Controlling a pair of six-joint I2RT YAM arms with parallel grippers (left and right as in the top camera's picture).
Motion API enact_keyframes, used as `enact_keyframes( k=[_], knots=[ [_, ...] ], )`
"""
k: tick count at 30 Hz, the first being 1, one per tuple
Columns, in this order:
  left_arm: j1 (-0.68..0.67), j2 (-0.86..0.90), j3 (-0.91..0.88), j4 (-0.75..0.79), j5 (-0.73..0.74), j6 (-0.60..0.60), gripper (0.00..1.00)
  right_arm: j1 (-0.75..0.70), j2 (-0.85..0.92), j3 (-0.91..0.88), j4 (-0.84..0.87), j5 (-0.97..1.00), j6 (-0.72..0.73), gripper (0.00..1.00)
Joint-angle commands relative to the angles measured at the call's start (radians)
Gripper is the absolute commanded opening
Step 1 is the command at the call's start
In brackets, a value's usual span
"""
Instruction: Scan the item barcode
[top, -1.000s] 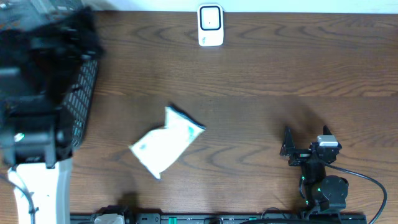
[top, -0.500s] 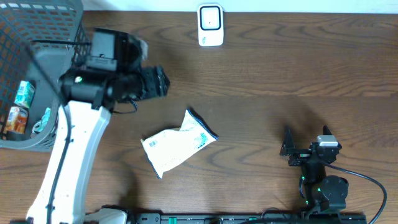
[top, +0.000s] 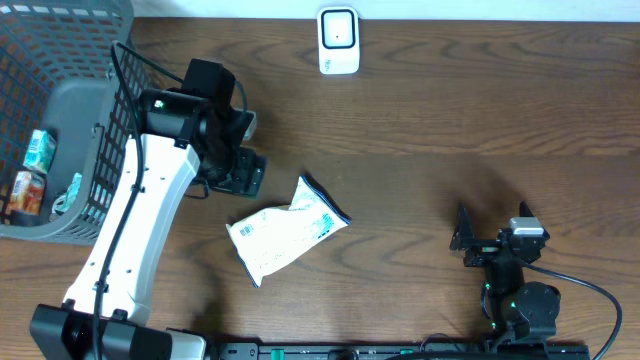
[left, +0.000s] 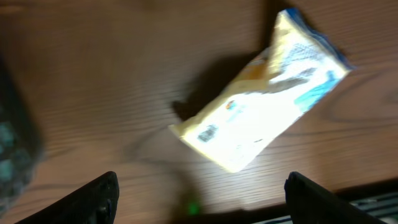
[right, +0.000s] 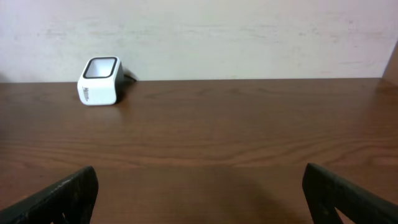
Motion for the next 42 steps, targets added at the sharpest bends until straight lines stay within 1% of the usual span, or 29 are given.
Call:
enact_keyframes(
  k=[1,4,12,15,18,21,22,24,26,34,39,41,42],
  knots=[
    [-0.002,0.007,0.0,-0.009,-0.101,0.056,0.84,0.004,-0.005,-0.002,-0.004,-0.002,0.01,0.99],
    [-0.002,0.007,-0.021,0.002,-0.101,0.078,0.85,0.004,-0.005,-0.002,-0.004,-0.002,0.01,0.99],
    [-0.002,0.008,-0.095,0.046,-0.101,0.09,0.85,0.004,-0.005,-0.002,-0.004,-0.002,0.01,0.99],
    [-0.002,0.009,-0.139,0.064,-0.099,0.128,0.85,0.004,-0.005,-0.002,-0.004,-0.002,0.01,0.99],
    [-0.002,0.009,-0.193,0.107,-0.097,0.137,0.93,0.004,-0.005,-0.002,-0.004,-0.002,0.01,0.99],
    [-0.002,0.015,-0.241,0.164,-0.091,0.138,0.96,0.004,-0.005,-0.002,-0.004,-0.002,0.01,0.99],
    [-0.002,0.016,-0.256,0.183,-0.061,0.154,0.97,0.004,-0.005,-0.002,-0.004,-0.002,0.01,0.99],
    [-0.002,0.018,-0.28,0.212,0.063,0.212,0.99,0.004,-0.005,-0.002,-0.004,-0.002,0.01,0.99],
    [-0.004,0.019,-0.301,0.248,0.145,0.242,0.98,0.004,-0.005,-0.002,-0.004,-0.002,0.01,0.99],
    [-0.01,0.02,-0.406,0.439,0.109,0.241,0.98,0.004,-0.005,-0.002,-0.004,-0.002,0.01,0.99],
    [-0.012,0.02,-0.483,0.501,0.11,0.241,0.98,0.004,-0.005,-0.002,-0.004,-0.002,0.01,0.99],
    [-0.012,0.02,-0.515,0.532,0.12,0.241,0.99,0.004,-0.005,-0.002,-0.004,-0.002,0.01,0.99],
    [-0.012,0.02,-0.525,0.546,0.134,0.241,0.97,0.004,-0.005,-0.002,-0.004,-0.002,0.01,0.99]
  ],
)
